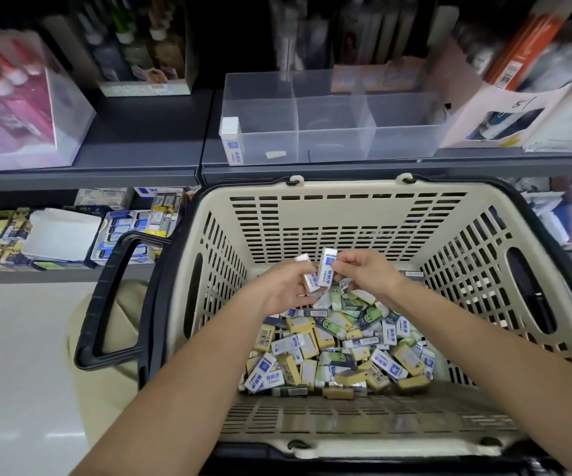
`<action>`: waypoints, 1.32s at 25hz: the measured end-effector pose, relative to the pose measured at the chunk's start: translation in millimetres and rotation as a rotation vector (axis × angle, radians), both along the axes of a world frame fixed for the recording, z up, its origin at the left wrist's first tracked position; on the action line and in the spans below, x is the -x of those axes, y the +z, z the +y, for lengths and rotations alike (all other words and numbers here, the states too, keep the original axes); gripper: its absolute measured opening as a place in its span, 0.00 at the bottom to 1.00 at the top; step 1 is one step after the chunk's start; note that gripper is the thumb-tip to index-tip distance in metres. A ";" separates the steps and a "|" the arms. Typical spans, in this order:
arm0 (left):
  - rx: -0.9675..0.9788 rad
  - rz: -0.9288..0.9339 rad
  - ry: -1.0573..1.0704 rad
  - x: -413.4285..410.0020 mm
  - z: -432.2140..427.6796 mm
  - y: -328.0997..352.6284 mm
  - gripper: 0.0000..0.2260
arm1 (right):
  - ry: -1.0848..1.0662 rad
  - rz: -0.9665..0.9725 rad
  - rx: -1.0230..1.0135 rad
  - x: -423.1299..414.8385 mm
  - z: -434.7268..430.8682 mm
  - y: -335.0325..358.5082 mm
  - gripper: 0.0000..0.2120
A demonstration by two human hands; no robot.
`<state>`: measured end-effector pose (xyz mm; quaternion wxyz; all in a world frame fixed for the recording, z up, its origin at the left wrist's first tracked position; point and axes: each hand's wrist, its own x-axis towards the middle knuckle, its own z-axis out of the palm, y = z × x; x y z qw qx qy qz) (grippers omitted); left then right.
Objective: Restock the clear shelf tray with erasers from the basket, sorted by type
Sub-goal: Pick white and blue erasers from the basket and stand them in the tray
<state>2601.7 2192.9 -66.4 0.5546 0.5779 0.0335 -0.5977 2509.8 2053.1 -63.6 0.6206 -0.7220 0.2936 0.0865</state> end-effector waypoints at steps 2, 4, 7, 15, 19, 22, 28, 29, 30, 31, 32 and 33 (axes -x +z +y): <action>0.052 0.041 0.014 0.2 1.8 -0.6 0.06 | -0.012 -0.029 -0.005 -5.8 4.8 -3.1 0.06; 0.029 0.000 0.085 -3.0 4.5 -4.6 0.08 | -0.042 -0.033 -0.037 -11.0 4.9 -6.3 0.07; -0.075 -0.069 0.226 -13.3 13.6 -14.8 0.09 | 0.196 0.044 0.313 -10.0 4.4 -17.2 0.02; -0.082 -0.034 0.307 -22.2 30.5 -25.7 0.07 | 0.892 0.193 1.053 -2.2 -12.8 -34.5 0.25; -0.121 -0.012 0.199 -19.2 28.4 -26.7 0.10 | 0.772 0.223 1.059 -2.4 -7.9 -40.8 0.21; -0.132 0.008 0.212 -19.5 28.1 -25.6 0.06 | 0.778 0.252 1.083 -8.6 -2.5 -41.2 0.15; -0.220 -0.165 0.052 -15.3 19.4 -23.3 0.11 | 0.603 0.063 0.641 -9.4 -4.8 -21.4 0.06; -0.198 -0.135 -0.003 -13.3 19.9 -21.2 0.09 | 0.551 0.033 0.561 -11.5 -3.5 -17.4 0.05; -0.168 -0.101 -0.041 -12.1 21.5 -19.0 0.08 | 0.490 0.012 0.488 -14.1 -2.3 -13.9 0.06; -0.140 -0.073 -0.067 -11.6 23.6 -17.2 0.08 | 0.420 0.001 0.409 -15.9 -1.2 -11.9 0.07; -0.117 -0.052 -0.091 -11.4 25.2 -16.1 0.09 | 0.350 -0.008 0.326 -16.9 0.1 -10.9 0.07; -0.098 -0.028 -0.124 -11.8 26.5 -15.2 0.10 | 0.294 -0.019 0.256 -17.1 1.2 -9.6 0.07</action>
